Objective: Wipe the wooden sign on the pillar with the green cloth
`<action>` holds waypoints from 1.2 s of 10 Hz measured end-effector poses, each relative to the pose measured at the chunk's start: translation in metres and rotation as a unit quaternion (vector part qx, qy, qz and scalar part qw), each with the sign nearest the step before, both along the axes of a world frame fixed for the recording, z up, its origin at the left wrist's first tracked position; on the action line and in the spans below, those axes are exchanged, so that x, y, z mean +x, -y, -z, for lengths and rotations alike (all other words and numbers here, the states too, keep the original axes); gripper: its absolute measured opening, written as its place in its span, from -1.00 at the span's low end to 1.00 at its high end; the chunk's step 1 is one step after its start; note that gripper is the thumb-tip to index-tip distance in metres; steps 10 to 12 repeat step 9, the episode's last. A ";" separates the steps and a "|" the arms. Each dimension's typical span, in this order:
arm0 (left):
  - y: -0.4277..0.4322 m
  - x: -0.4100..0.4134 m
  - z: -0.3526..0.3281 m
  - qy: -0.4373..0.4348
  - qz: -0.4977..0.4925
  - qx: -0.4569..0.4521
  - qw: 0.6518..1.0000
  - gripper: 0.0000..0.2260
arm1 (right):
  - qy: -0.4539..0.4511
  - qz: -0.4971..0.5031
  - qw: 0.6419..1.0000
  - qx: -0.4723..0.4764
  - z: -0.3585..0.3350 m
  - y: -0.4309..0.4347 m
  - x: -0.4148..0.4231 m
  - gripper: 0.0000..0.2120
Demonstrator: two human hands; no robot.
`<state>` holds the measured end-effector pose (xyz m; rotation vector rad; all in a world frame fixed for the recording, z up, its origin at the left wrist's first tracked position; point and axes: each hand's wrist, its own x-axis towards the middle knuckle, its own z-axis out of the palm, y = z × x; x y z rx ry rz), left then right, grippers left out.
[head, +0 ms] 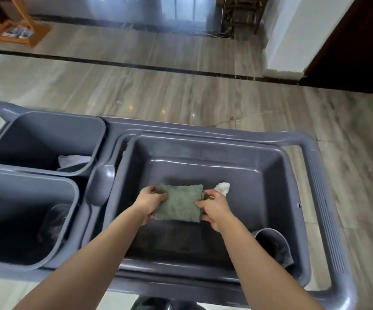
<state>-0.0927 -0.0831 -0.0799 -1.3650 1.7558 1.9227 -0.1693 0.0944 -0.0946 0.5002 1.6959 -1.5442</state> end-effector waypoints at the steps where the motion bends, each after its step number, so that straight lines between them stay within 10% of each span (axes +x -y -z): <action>1: 0.005 -0.005 0.028 0.025 0.004 -0.064 0.998 -0.79 | -0.001 -0.019 0.999 0.040 0.026 0.009 0.004 -0.72; 6: 0.011 0.004 0.031 0.105 0.205 -0.257 0.939 -0.62 | -0.124 -0.138 0.957 0.222 0.032 0.010 0.016 -0.85; 9: 0.038 -0.052 -0.078 0.148 0.504 -0.417 0.741 -0.68 | -0.166 -0.524 0.740 0.388 -0.094 0.039 -0.041 -0.48; 12: 0.038 -0.052 -0.078 0.148 0.504 -0.417 0.741 -0.68 | -0.166 -0.524 0.740 0.388 -0.094 0.039 -0.041 -0.48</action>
